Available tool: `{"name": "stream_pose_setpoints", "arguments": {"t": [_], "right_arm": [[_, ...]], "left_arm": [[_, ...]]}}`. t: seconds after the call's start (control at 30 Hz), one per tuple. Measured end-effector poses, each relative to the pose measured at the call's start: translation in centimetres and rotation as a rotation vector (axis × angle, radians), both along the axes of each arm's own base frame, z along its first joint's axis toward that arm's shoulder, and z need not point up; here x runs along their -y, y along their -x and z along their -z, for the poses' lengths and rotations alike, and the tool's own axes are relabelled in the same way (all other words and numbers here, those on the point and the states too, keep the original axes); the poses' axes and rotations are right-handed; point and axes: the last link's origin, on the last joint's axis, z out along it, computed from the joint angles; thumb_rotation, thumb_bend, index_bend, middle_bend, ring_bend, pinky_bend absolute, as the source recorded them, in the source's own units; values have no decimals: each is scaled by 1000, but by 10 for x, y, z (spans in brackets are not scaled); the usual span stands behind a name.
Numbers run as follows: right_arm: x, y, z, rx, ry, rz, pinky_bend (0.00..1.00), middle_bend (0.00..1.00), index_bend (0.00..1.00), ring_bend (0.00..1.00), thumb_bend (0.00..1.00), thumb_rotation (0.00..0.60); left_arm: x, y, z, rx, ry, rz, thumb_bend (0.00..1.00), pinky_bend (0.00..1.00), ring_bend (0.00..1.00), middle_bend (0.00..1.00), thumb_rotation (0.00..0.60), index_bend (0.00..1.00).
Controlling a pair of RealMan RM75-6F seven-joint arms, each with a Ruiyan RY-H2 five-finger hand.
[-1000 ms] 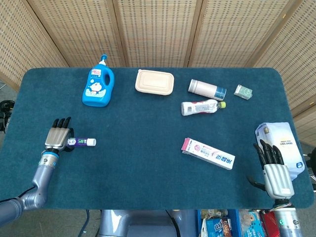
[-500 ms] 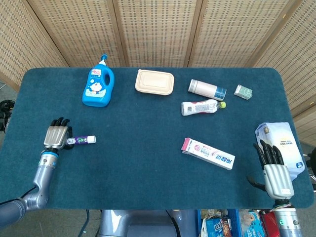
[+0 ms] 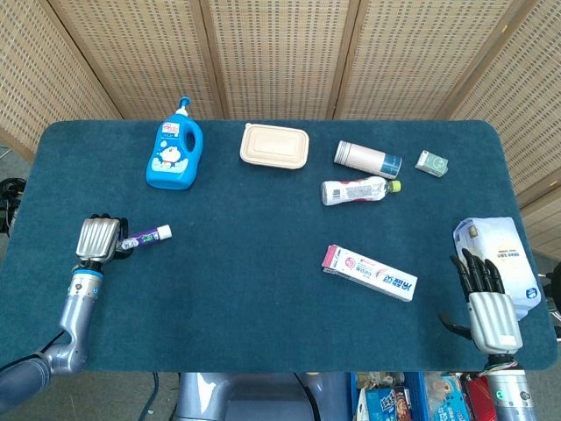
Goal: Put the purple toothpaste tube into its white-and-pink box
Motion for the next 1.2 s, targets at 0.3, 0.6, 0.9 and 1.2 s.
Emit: {"name": "stream_pose_setpoints", "arguments": {"t": [0.3,0.6,0.9,1.2], "right_arm": [[0,0,0,-2,-2,1,0,0,0,0,240,600],[1,-1,0,-1,-1,1,0,0,0,0,240,600],[1,-1,0,-2,4,2,0,0,0,0,240,600],[2,1,-1,-2,2,9,0,0,0,0,240,600]], "left_arm": [[1,-4,0,37,-3,40,423,428,466,653,600,916],[3,-2,-9,90,27,97,424,432,472,657,600,919],[6,-5,-17,190,72,147,424,432,473,657,600,919],[11,-20,-19,390,119,181,440,432,476,658,600,921]]}}
